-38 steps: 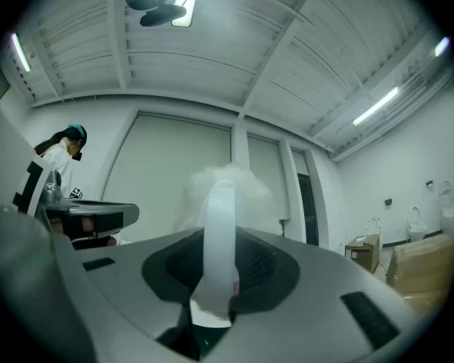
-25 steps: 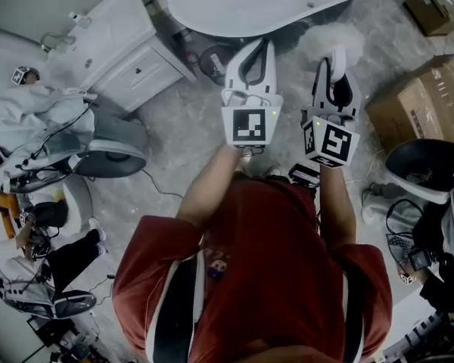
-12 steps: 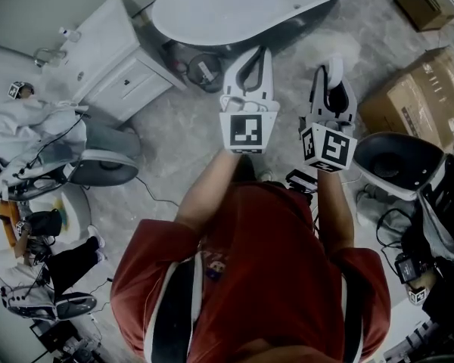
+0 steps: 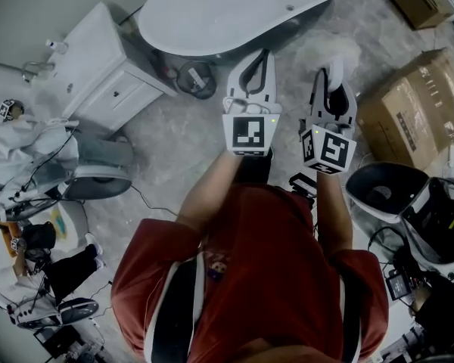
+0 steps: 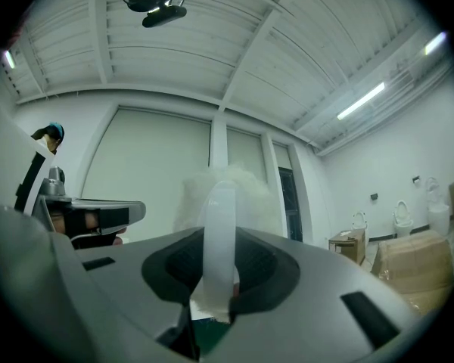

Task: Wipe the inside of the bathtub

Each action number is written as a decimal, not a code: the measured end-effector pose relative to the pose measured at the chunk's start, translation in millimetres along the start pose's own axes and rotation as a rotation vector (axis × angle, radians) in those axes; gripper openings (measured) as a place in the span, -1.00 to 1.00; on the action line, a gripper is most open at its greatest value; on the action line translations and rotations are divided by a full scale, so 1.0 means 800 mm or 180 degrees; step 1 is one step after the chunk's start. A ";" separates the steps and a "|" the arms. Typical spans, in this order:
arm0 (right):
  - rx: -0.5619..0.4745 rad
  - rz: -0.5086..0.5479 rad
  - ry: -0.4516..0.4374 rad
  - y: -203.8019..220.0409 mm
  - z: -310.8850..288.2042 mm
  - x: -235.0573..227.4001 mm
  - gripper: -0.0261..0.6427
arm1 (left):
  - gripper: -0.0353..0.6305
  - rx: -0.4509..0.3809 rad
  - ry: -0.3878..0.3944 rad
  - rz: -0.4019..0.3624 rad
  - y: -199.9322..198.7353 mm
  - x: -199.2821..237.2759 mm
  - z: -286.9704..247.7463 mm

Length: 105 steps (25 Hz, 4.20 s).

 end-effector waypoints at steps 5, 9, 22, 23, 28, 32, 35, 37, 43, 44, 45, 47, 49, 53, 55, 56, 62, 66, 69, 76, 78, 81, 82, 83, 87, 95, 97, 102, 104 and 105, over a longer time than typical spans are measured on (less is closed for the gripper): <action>0.0024 0.0065 0.0029 -0.002 -0.063 -0.023 -0.64 | -0.85 -0.0015 0.0006 0.0009 0.005 0.013 -0.066; 0.0051 0.0133 0.0013 -0.007 -0.121 -0.036 -0.64 | -0.85 0.0002 -0.0018 0.0044 0.011 0.030 -0.121; 0.0107 0.0163 -0.0185 -0.033 -0.316 -0.038 -0.64 | -0.85 0.0045 -0.0217 0.0058 0.008 0.119 -0.274; 0.0102 0.0139 -0.0191 -0.033 -0.326 -0.036 -0.64 | -0.85 0.0041 -0.0233 0.0051 0.009 0.125 -0.280; 0.0072 0.0102 -0.0265 -0.028 -0.363 -0.037 -0.64 | -0.85 0.0032 -0.0318 0.0024 0.015 0.137 -0.303; 0.0063 0.0123 -0.0371 -0.024 -0.392 -0.045 -0.64 | -0.85 0.0042 -0.0426 0.0079 0.021 0.137 -0.326; 0.0077 0.0142 -0.0450 -0.018 -0.421 -0.057 -0.64 | -0.85 0.0037 -0.0481 0.0099 0.025 0.137 -0.353; 0.0100 0.0173 -0.0511 -0.014 -0.449 -0.064 -0.64 | -0.85 0.0026 -0.0525 0.0143 0.028 0.144 -0.376; 0.0147 0.0226 -0.0656 -0.020 -0.536 -0.122 -0.64 | -0.85 0.0005 -0.0645 0.0182 0.025 0.134 -0.471; 0.0146 0.0224 -0.0683 -0.021 -0.550 -0.136 -0.64 | -0.85 -0.0001 -0.0674 0.0174 0.023 0.128 -0.488; 0.0148 0.0221 -0.0709 -0.022 -0.565 -0.150 -0.64 | -0.85 0.0002 -0.0704 0.0172 0.021 0.122 -0.505; 0.0151 0.0204 -0.0758 -0.024 -0.594 -0.179 -0.64 | -0.85 0.0017 -0.0754 0.0173 0.019 0.110 -0.541; 0.0152 0.0174 -0.0809 -0.023 -0.619 -0.218 -0.64 | -0.85 0.0027 -0.0799 0.0148 0.019 0.087 -0.578; 0.0155 0.0077 -0.0947 -0.007 -0.653 -0.336 -0.64 | -0.85 0.0106 -0.0964 0.0089 0.020 0.001 -0.655; 0.0192 0.0067 -0.0975 -0.004 -0.670 -0.360 -0.64 | -0.85 0.0140 -0.1031 0.0096 0.021 -0.008 -0.678; 0.0220 0.0073 -0.0983 -0.003 -0.680 -0.358 -0.64 | -0.85 0.0163 -0.1058 0.0110 0.022 0.000 -0.683; 0.0419 0.0141 -0.1048 0.008 -0.765 -0.303 -0.64 | -0.85 0.0292 -0.1203 0.0192 0.046 0.089 -0.716; 0.0523 0.0215 -0.1118 0.022 -0.824 -0.254 -0.64 | -0.85 0.0364 -0.1281 0.0285 0.072 0.157 -0.737; 0.0583 0.0231 -0.1143 0.024 -0.851 -0.263 -0.64 | -0.85 0.0333 -0.1322 0.0323 0.078 0.164 -0.764; 0.0670 0.0363 -0.1120 0.024 -0.930 -0.231 -0.64 | -0.85 0.0270 -0.1307 0.0243 0.096 0.230 -0.827; 0.0687 0.0373 -0.1131 0.026 -0.951 -0.217 -0.64 | -0.85 0.0291 -0.1277 0.0241 0.102 0.247 -0.840; 0.0694 0.0329 -0.1147 0.033 -0.974 -0.244 -0.64 | -0.85 0.0351 -0.1257 0.0244 0.105 0.228 -0.873; 0.0698 0.0333 -0.1150 0.037 -0.984 -0.253 -0.65 | -0.85 0.0351 -0.1256 0.0240 0.108 0.223 -0.885; 0.0704 0.0346 -0.1157 0.043 -0.994 -0.258 -0.64 | -0.85 0.0359 -0.1256 0.0249 0.112 0.222 -0.895; 0.0746 0.0381 -0.1248 0.072 -1.048 -0.262 -0.65 | -0.85 0.0379 -0.1330 0.0390 0.136 0.233 -0.941; 0.0850 0.0497 -0.1523 0.147 -1.182 -0.321 -0.64 | -0.85 0.0486 -0.1552 0.0473 0.196 0.222 -1.074; 0.0889 0.0494 -0.1568 0.170 -1.213 -0.334 -0.65 | -0.85 0.0507 -0.1627 0.0523 0.215 0.220 -1.103; 0.1075 0.0453 -0.1667 0.247 -1.279 -0.361 -0.65 | -0.85 0.0649 -0.1759 0.0642 0.280 0.210 -1.167; 0.1164 0.0425 -0.1687 0.285 -1.304 -0.365 -0.65 | -0.85 0.0735 -0.1779 0.0652 0.313 0.211 -1.188; 0.1202 0.0426 -0.1700 0.304 -1.316 -0.365 -0.65 | -0.85 0.0746 -0.1802 0.0672 0.331 0.213 -1.198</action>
Point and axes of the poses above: the fingertips, and each gripper's own axes: z backward along the fingers, x to its left, y out of its underside, the point moved 10 cm from there along z, backward along the fingers, and after that the axes turned 11 degrees about x, right-handed, at the moved point
